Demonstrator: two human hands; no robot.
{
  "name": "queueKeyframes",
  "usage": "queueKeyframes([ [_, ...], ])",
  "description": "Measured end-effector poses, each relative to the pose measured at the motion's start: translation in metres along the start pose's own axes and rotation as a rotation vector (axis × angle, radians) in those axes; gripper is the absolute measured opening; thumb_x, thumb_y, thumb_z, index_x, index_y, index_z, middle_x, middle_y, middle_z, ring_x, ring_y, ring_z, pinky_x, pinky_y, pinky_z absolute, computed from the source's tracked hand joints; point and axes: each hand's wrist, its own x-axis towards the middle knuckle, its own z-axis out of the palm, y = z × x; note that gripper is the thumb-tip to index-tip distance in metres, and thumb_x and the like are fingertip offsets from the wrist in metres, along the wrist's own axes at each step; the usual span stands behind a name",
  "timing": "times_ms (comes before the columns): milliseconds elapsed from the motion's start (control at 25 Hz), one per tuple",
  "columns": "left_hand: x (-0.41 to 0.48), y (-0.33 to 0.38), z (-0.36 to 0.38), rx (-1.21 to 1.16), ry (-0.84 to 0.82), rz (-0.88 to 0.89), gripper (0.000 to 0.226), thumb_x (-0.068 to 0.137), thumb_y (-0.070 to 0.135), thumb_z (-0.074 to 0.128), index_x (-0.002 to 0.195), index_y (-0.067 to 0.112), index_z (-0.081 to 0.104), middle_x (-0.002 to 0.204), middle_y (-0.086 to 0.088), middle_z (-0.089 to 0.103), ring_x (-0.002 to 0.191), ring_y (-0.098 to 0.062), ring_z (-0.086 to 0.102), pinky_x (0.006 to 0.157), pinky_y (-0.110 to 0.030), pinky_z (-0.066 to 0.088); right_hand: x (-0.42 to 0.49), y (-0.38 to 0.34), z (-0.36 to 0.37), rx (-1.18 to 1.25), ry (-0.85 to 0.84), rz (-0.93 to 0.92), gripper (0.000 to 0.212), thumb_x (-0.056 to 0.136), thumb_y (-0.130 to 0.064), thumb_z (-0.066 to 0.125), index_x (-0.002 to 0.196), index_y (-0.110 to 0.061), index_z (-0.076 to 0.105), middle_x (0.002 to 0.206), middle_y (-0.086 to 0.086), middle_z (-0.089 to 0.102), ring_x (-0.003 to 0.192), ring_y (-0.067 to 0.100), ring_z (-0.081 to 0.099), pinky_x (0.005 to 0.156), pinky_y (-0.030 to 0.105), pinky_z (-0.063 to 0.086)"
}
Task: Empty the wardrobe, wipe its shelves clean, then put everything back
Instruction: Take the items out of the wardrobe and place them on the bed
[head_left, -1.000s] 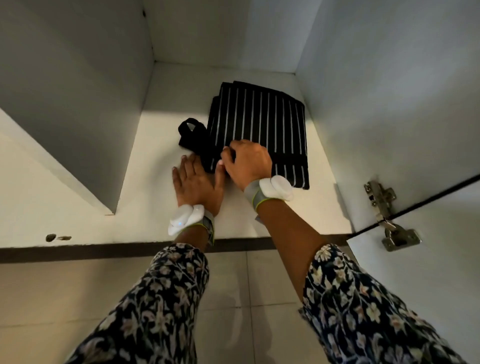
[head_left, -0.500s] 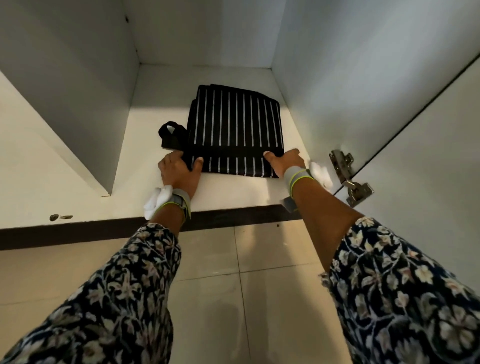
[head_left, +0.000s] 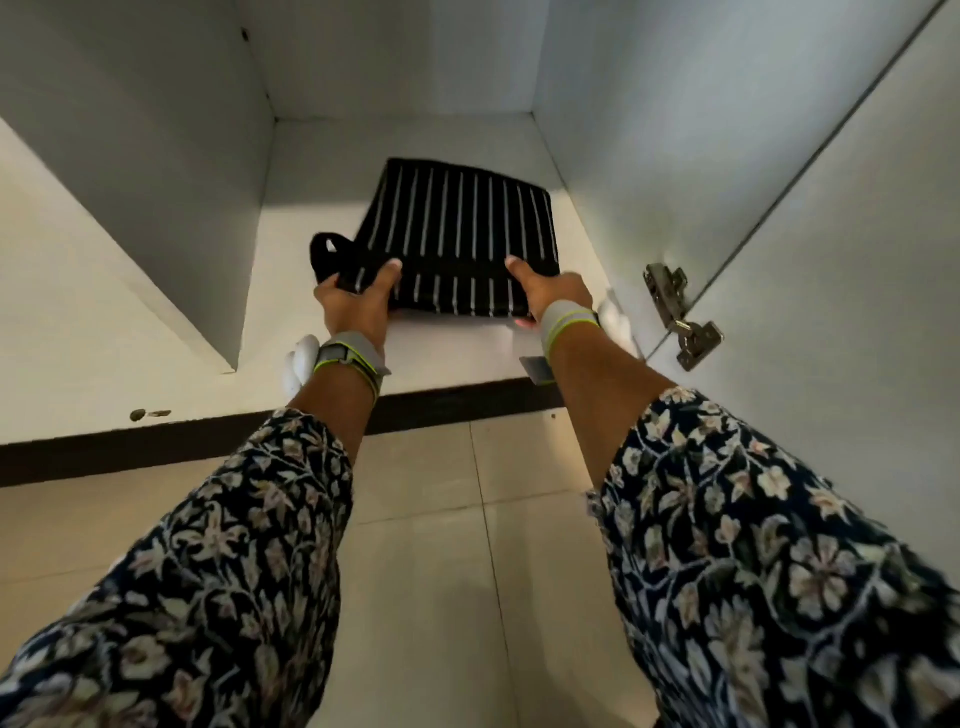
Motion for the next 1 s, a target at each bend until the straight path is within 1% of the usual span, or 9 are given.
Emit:
queueKeyframes([
  [80,-0.011,-0.001,0.000,-0.171,0.006,-0.097,0.053,0.078,0.016,0.076,0.120,0.006,0.045,0.106,-0.006,0.062,0.094,-0.020,0.062,0.068,-0.033,0.059,-0.008,0.007,0.005,-0.038,0.065,0.001,0.065,0.074,-0.055,0.071,0.110,-0.003,0.060,0.107,0.011,0.065,0.090,0.027,0.061,0.083,0.032,0.052],
  [160,-0.029,0.001,-0.011,-0.218,-0.001,-0.186,0.041,0.085,0.011,0.069,0.121,0.006,0.051,0.096,-0.003,0.063,0.086,-0.018,0.062,0.060,-0.026,0.057,-0.028,0.019,0.008,-0.006,0.060,0.048,0.061,0.074,-0.055,0.071,0.111,-0.008,0.061,0.104,0.007,0.066,0.088,0.024,0.060,0.077,0.027,0.047],
  [280,-0.054,0.008,-0.029,-0.248,-0.067,-0.265,0.047,0.090,0.014,0.062,0.134,0.015,0.048,0.117,-0.005,0.063,0.098,-0.019,0.062,0.069,-0.026,0.055,-0.060,0.033,0.002,0.054,0.076,0.121,0.057,0.073,-0.055,0.072,0.107,-0.010,0.063,0.100,0.006,0.068,0.092,0.024,0.063,0.083,0.031,0.050],
  [360,-0.071,0.008,-0.037,-0.290,-0.094,-0.300,0.047,0.091,0.013,0.060,0.136,0.019,0.046,0.127,-0.007,0.060,0.105,-0.022,0.062,0.075,-0.032,0.056,-0.080,0.038,-0.006,0.056,0.100,0.126,0.056,0.072,-0.054,0.073,0.105,-0.010,0.064,0.096,0.003,0.068,0.091,0.022,0.063,0.084,0.032,0.051],
  [480,-0.110,0.031,-0.046,-0.315,-0.087,-0.367,0.047,0.092,0.009,0.058,0.136,0.018,0.044,0.130,-0.010,0.058,0.109,-0.027,0.062,0.082,-0.042,0.056,-0.124,0.031,-0.032,0.075,0.144,0.139,0.051,0.073,-0.050,0.075,0.105,-0.012,0.064,0.092,-0.002,0.067,0.087,0.016,0.062,0.078,0.024,0.048],
  [600,-0.158,0.058,-0.056,-0.223,-0.096,-0.446,0.043,0.092,0.010,0.058,0.132,0.018,0.046,0.131,-0.011,0.058,0.113,-0.029,0.060,0.095,-0.048,0.050,-0.173,0.021,-0.067,0.014,0.164,0.189,0.052,0.072,-0.054,0.073,0.105,-0.014,0.064,0.092,-0.004,0.067,0.088,0.016,0.064,0.079,0.025,0.050],
  [720,-0.202,0.107,-0.059,-0.171,-0.089,-0.515,0.036,0.092,0.010,0.057,0.125,0.021,0.047,0.128,-0.011,0.058,0.106,-0.026,0.061,0.089,-0.042,0.052,-0.215,-0.008,-0.103,-0.084,0.142,0.244,0.056,0.074,-0.058,0.069,0.106,-0.013,0.064,0.095,0.000,0.067,0.086,0.018,0.062,0.075,0.025,0.047],
  [800,-0.233,0.152,-0.062,-0.128,-0.100,-0.526,0.042,0.092,0.010,0.057,0.132,0.019,0.046,0.129,-0.011,0.058,0.106,-0.025,0.061,0.084,-0.036,0.053,-0.249,-0.044,-0.125,-0.106,0.137,0.278,0.057,0.074,-0.060,0.068,0.105,-0.012,0.064,0.096,0.002,0.068,0.087,0.020,0.064,0.073,0.024,0.046],
  [1000,-0.308,0.270,-0.093,-0.061,-0.197,-0.502,0.051,0.092,0.012,0.058,0.139,0.023,0.042,0.132,-0.007,0.057,0.105,-0.018,0.062,0.082,-0.033,0.052,-0.354,-0.138,-0.178,-0.040,0.159,0.324,0.056,0.075,-0.059,0.067,0.109,-0.014,0.063,0.100,0.001,0.069,0.088,0.017,0.062,0.076,0.023,0.046],
])
